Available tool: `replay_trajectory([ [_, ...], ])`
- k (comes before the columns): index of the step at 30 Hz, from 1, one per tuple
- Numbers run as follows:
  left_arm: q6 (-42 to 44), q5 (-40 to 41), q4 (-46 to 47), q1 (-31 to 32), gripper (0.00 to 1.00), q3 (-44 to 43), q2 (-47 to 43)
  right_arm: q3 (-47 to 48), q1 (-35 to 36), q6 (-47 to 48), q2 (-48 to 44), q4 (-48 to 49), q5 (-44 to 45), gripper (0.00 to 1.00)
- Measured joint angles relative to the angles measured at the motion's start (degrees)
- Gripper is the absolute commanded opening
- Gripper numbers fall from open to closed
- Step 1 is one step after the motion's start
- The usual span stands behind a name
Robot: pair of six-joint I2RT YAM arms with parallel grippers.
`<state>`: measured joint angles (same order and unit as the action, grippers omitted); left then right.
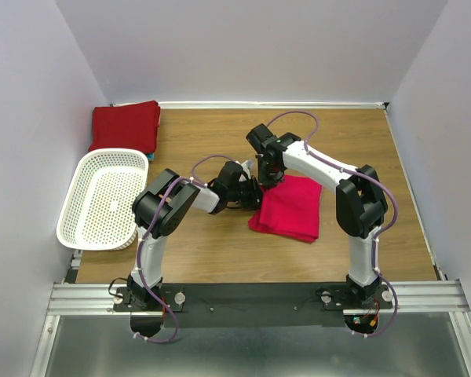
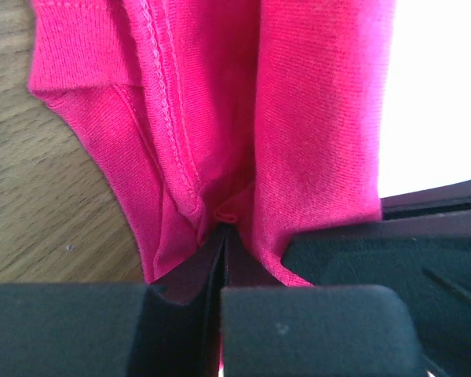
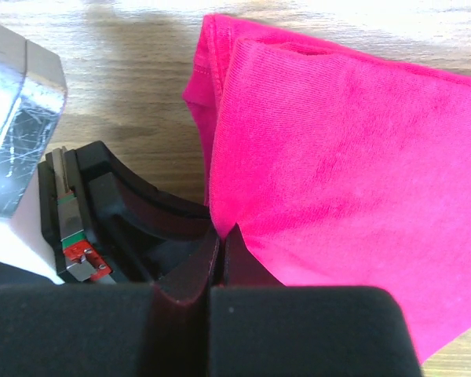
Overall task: Fold and stack the t-shirts
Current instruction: Fold the tshirt
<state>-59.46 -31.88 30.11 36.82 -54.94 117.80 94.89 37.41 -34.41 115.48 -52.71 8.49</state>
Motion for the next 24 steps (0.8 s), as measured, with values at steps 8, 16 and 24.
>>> replay_trajectory([
  [8,0.0,-0.1,0.2,0.0,0.07,0.0,0.1,0.2,0.2,0.0,0.0,0.0,-0.1,0.0],
  [16,-0.5,-0.5,0.8,0.0,0.07,0.0,0.5,0.2,1.1,1.0,0.0,0.0,-0.5,0.01],
  [24,-0.9,-0.5,1.1,-0.1,0.08,0.3,0.5,-0.1,1.2,1.6,0.0,0.6,-0.8,0.29],
])
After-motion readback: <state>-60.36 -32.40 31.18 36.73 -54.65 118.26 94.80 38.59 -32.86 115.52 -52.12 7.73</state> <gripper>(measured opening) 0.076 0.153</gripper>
